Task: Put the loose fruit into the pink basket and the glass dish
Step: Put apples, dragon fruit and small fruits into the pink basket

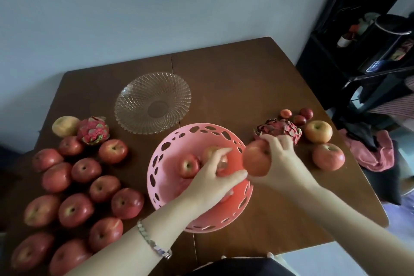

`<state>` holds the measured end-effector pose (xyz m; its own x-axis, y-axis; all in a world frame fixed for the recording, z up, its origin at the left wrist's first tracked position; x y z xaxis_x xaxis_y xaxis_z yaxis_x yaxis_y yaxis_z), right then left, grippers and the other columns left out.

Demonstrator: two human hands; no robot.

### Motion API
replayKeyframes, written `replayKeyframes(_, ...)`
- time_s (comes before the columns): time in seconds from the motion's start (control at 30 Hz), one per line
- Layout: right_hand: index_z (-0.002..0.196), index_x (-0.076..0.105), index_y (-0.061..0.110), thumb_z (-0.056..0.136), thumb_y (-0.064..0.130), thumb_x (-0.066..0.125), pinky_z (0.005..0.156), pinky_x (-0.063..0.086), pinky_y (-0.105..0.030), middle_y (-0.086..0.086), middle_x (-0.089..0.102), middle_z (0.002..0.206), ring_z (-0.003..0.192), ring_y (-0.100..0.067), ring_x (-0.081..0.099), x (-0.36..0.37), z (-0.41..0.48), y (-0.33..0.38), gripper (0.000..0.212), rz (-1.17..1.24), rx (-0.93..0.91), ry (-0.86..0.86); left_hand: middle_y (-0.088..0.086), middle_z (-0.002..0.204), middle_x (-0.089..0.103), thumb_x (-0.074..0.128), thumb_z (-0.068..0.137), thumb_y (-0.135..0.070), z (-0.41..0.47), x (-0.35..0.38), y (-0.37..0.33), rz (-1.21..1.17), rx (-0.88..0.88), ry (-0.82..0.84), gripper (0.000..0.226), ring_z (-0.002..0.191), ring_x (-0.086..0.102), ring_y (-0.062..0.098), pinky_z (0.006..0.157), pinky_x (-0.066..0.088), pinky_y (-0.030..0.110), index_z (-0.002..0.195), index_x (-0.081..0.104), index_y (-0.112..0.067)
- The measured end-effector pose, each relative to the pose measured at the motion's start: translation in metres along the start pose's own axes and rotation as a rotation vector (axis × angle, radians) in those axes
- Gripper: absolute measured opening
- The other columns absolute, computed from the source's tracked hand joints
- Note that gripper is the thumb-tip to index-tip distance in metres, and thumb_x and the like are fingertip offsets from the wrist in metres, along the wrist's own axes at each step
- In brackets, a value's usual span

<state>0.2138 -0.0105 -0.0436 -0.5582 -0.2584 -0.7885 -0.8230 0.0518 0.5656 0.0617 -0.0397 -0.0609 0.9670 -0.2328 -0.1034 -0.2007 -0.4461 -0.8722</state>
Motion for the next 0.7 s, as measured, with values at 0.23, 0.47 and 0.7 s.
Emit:
replayKeyframes(0.23,0.147,0.013,0.020,0.066,0.034,0.079,0.087,0.027,0.002,0.000,0.023,0.143,0.130,-0.010,0.036,0.052,-0.013,0.072,0.106,0.116,-0.247,0.207,-0.006,0.128,0.047,0.079,0.069,-0.031,-0.011,-0.032,0.022,-0.190,-0.177,-0.016,0.054,0.109,0.061,0.028,0.074,0.060,0.041,0.105,0.045,-0.054)
replayKeyframes(0.47,0.143,0.027,0.017,0.074,0.022,0.073,0.091,0.040,-0.014,-0.003,0.054,0.127,0.116,-0.012,0.053,0.071,-0.002,0.073,0.083,0.153,-0.277,0.380,0.000,0.115,0.048,0.082,0.055,-0.039,-0.004,-0.098,0.034,0.599,-0.064,-0.342,0.066,0.104,0.057,0.023,0.088,0.048,0.033,0.110,0.045,-0.036)
replayKeyframes(0.7,0.132,0.045,0.022,0.081,0.025,0.066,0.091,0.045,-0.021,0.002,0.062,0.113,0.104,-0.011,0.057,0.081,-0.006,0.037,0.055,0.139,-0.182,0.408,0.002,0.107,0.061,0.064,0.064,-0.055,0.013,-0.109,0.047,1.115,-0.106,-0.312,0.060,0.102,0.054,0.032,0.076,0.039,0.034,0.114,0.048,-0.025)
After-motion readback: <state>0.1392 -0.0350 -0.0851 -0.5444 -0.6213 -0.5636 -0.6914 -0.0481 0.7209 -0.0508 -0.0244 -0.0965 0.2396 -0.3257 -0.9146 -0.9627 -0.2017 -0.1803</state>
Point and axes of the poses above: each hand's wrist, its own z-axis towards the middle knuckle, its own x-axis out of the palm, y = z × x, the point moved 7 cm from there along z, towards the middle knuckle
